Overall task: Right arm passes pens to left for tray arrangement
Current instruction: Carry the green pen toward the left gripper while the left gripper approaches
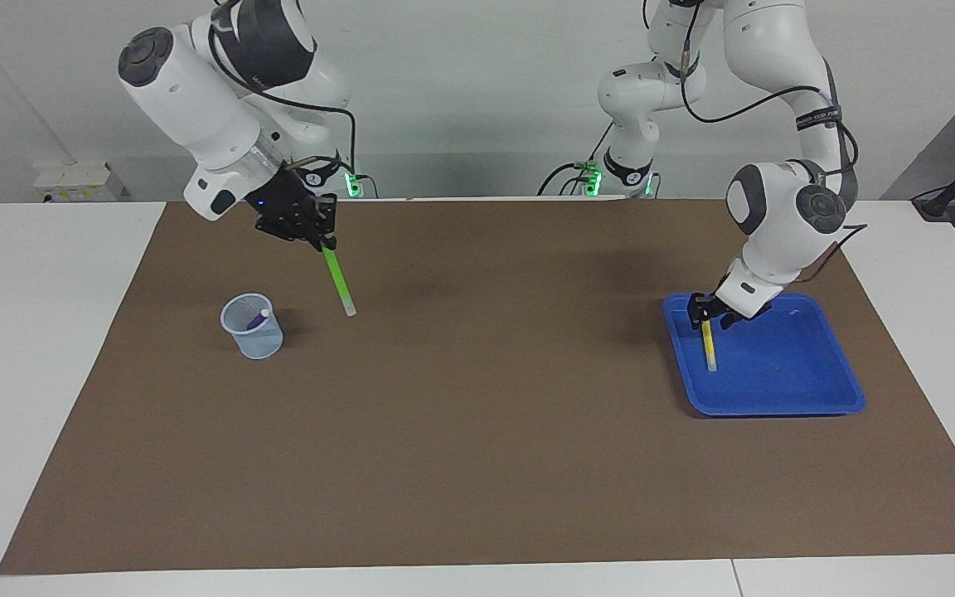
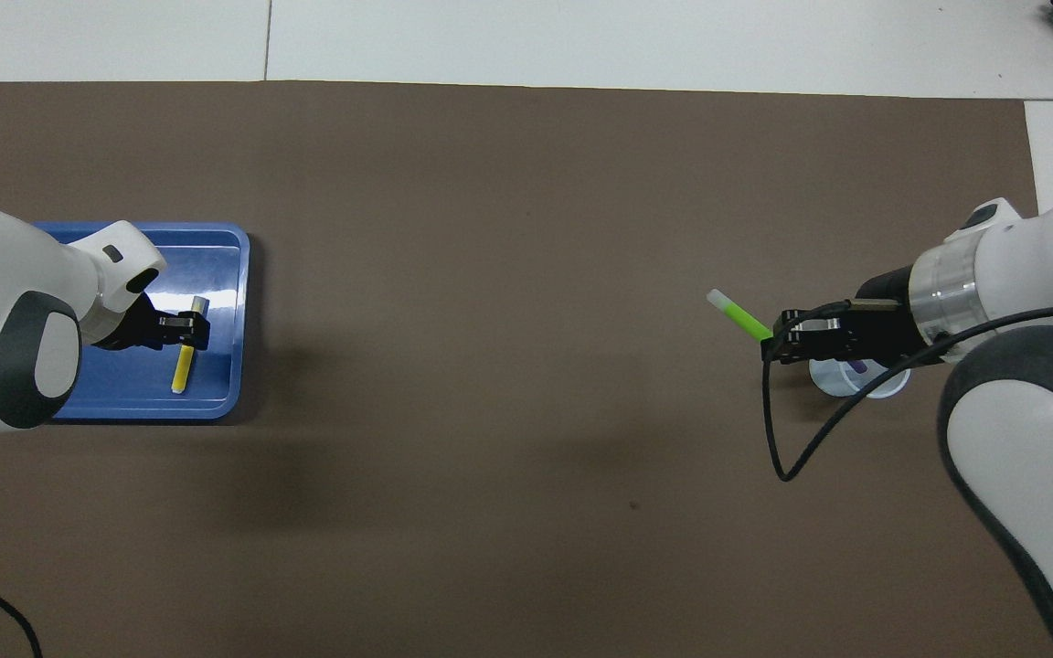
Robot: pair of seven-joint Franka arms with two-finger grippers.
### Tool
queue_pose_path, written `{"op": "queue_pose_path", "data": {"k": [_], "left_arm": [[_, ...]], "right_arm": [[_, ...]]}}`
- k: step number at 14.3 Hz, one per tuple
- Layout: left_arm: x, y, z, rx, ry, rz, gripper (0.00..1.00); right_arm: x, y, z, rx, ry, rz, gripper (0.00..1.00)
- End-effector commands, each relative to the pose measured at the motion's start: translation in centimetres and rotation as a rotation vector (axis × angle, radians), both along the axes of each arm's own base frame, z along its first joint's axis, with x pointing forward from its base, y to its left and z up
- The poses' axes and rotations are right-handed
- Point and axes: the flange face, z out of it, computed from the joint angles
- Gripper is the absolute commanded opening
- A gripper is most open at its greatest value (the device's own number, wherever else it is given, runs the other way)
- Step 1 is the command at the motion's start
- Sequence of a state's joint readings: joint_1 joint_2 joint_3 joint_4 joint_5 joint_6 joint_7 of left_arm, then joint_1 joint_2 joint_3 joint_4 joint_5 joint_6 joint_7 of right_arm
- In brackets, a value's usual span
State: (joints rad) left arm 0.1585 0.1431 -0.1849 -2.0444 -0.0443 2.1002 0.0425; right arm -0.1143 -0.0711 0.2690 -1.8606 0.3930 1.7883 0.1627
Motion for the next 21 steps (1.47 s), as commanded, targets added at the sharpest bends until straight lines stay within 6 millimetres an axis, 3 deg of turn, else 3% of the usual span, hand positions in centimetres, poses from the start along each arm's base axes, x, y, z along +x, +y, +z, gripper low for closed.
{"op": "queue_pose_path", "data": {"k": [1,5,7,9,11,13,16,18,21], "left_arm": [[-0.5,-0.8,3.8,-0.071,0.000,0.097,0.57],[-1.4,-3.1,6.7,-0.248,0.049,0.404,0.57],[-1.6,-6.8,7.4,-0.276,0.095,0.592,0.58],[-1.8,-10.1,8.4,-0.308,0.131,0.748,0.68],[-2.4,-13.5,9.2,-0.361,0.175,0.891,0.68],[-2.6,-14.6,9.9,-0.422,0.241,1.029,0.78],[-3.3,-16.1,10.1,-0.452,0.316,1.134,0.83],[-3.2,-17.1,10.4,-0.477,0.336,1.245,0.94],[-3.9,-20.4,10.2,-0.507,0.343,1.426,0.96]], "right_arm": [[0.0,2.4,-0.2,0.086,-0.003,-0.131,0.00],[-1.3,6.4,-0.8,0.223,0.029,-0.240,0.00],[-2.0,8.4,-1.2,0.275,0.049,-0.266,0.00],[-2.9,11.1,-1.8,0.300,0.063,-0.302,0.00],[-4.2,14.0,-2.9,0.298,0.060,-0.314,0.00],[-5.1,15.8,-3.5,0.296,0.073,-0.312,0.00],[-5.4,16.4,-3.4,0.308,0.088,-0.325,0.00],[-5.5,16.5,-3.5,0.306,0.096,-0.328,0.00],[-5.6,16.5,-3.5,0.305,0.100,-0.326,0.00]]}}
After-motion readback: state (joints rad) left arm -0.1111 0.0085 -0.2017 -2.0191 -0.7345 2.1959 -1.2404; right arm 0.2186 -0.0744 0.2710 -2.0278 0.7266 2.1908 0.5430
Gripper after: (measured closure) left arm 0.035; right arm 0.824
